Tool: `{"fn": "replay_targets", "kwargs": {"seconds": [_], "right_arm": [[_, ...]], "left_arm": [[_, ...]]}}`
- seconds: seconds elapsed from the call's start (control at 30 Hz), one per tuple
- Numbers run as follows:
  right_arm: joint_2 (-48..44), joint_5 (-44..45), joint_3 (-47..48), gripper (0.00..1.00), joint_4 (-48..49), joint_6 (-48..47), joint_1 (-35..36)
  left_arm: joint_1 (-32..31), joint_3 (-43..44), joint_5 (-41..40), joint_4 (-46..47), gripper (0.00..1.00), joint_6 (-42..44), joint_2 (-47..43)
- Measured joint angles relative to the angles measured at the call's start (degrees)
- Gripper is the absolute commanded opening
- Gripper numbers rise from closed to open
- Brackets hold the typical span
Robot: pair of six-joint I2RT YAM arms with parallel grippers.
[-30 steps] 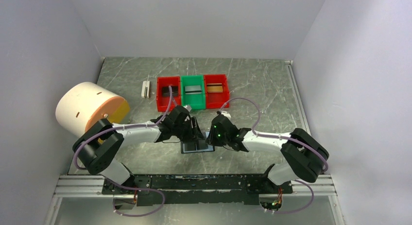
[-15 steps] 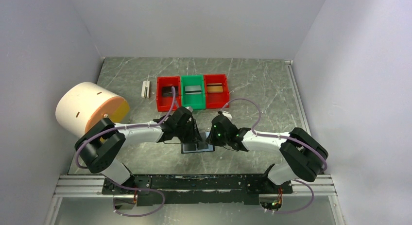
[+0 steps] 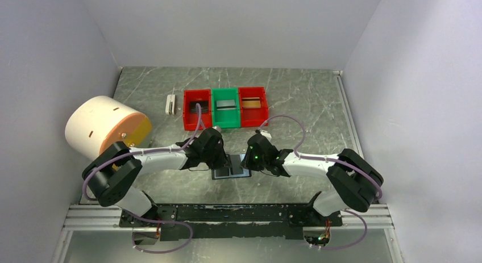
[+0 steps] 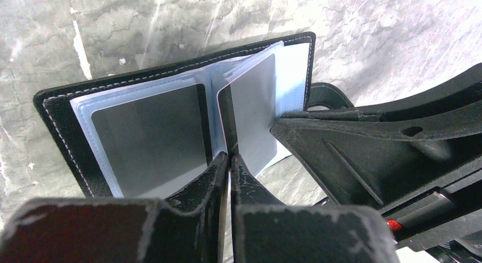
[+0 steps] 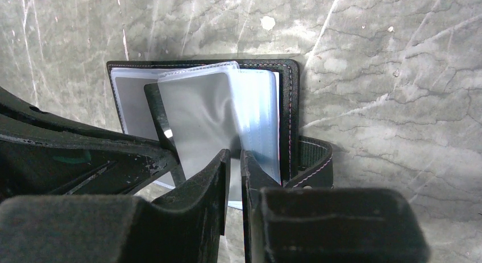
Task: Take the credit cards out of the card holder
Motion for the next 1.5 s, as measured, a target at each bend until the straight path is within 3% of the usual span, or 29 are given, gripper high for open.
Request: {"fn": "replay_targets", "kwargs": {"seconds": [0.33,0.73,1.27,1.5], "right_arm": [[0.1,0.1,0.1,0.21,-0.1,0.7,0.0],[-3.3,-1.6,0.1,0.43,-0.3,-2.8,-0.1],[-3.4,-9.6,-0.1,0.52,7.0,-3.1,-0.3],[-3.4,-15.9,-3.1,0.62,15.4,-1.1,-4.2]], "left_arm": [[-0.2,-1.0,-2.3,-1.1,0.09,0.1,-2.9],[-0.2,-2.5,-4.1,-3.6,0.09,3.3,-11.7],[-0.2,-5.6,-5.4,-3.7,0.09,4.6,-15.3],[1.3,-8.1,-5.7,-3.0,0.09,4.5,-24.6]]}}
